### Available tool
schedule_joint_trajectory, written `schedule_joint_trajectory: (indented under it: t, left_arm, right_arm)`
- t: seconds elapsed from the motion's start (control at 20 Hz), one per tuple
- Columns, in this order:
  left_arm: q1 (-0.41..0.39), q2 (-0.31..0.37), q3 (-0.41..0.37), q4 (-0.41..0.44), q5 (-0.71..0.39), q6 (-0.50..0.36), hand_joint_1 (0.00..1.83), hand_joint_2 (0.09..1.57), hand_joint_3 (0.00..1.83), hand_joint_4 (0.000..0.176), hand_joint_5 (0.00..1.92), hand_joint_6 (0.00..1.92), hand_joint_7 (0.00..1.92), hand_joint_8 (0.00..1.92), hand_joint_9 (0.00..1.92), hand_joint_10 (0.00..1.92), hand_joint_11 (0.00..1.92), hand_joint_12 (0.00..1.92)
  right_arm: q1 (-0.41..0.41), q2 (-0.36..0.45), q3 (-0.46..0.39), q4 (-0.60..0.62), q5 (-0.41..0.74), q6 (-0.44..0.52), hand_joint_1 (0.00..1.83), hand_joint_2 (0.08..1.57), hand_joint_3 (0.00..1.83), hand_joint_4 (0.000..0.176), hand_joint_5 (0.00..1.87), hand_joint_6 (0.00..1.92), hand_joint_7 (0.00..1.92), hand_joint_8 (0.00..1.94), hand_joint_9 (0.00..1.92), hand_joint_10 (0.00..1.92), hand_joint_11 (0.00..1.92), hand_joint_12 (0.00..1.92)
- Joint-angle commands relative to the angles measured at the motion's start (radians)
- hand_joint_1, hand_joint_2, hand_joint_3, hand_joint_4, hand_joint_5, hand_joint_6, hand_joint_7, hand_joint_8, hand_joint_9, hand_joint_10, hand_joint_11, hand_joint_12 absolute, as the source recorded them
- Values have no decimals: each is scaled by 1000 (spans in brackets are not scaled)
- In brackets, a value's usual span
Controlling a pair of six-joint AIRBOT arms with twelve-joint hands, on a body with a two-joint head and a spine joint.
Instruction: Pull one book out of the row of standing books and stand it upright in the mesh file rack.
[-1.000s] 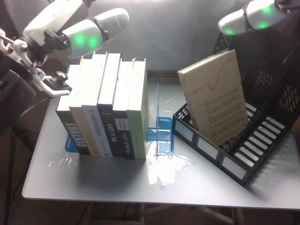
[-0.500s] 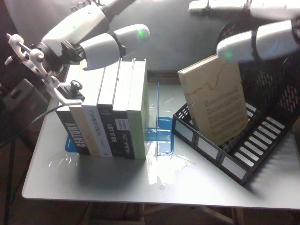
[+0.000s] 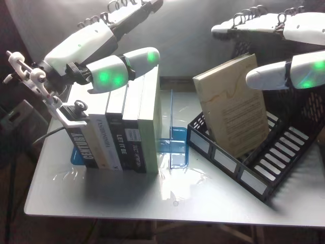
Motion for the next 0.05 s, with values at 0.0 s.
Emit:
schedule_joint_trajectory:
  t: [0.0]
  left_arm:
    - [-6,4,-2,-18,-126,-8,154,1455,0,0,0,0,0,0,0,0,0,0]
  right_arm:
    - [7,8,-4,66,103,-2,104,1270,10,44,0,0,0,0,0,0,0,0]
